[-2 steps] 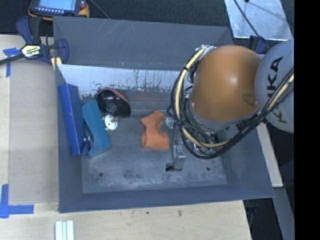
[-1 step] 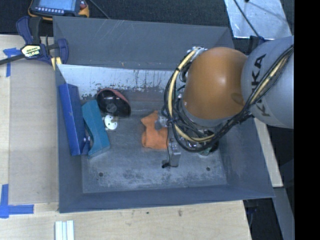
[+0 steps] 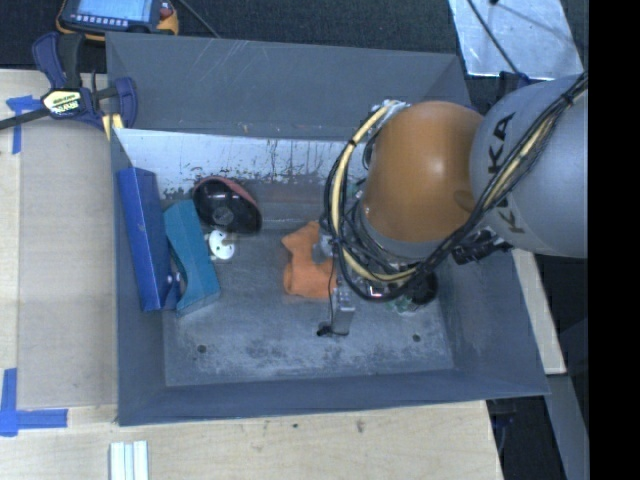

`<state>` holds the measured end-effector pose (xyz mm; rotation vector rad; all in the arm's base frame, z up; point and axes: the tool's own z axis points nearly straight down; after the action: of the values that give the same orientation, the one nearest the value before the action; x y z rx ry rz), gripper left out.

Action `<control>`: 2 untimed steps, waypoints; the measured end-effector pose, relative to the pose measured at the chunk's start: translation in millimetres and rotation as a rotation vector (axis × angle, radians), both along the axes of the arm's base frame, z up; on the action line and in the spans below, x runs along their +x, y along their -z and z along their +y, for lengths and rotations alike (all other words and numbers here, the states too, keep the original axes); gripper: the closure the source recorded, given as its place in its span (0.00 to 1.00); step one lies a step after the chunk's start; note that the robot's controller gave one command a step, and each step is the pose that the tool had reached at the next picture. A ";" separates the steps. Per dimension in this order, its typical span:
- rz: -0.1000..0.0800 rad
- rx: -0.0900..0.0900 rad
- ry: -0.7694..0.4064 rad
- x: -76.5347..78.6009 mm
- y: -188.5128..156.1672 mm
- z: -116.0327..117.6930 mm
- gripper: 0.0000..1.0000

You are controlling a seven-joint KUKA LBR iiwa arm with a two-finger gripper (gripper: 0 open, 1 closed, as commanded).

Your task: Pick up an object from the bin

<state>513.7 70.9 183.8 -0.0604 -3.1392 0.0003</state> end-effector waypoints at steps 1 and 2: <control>-0.009 0.001 0.038 29.2 27.6 -2.5 0.00; -0.004 0.000 0.133 19.7 42.0 -26.4 1.00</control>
Offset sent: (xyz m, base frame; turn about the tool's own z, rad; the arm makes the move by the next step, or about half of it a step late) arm 0.0191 -0.0260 -0.0422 0.1331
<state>533.5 44.5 141.8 -0.2687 -3.1320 -0.0001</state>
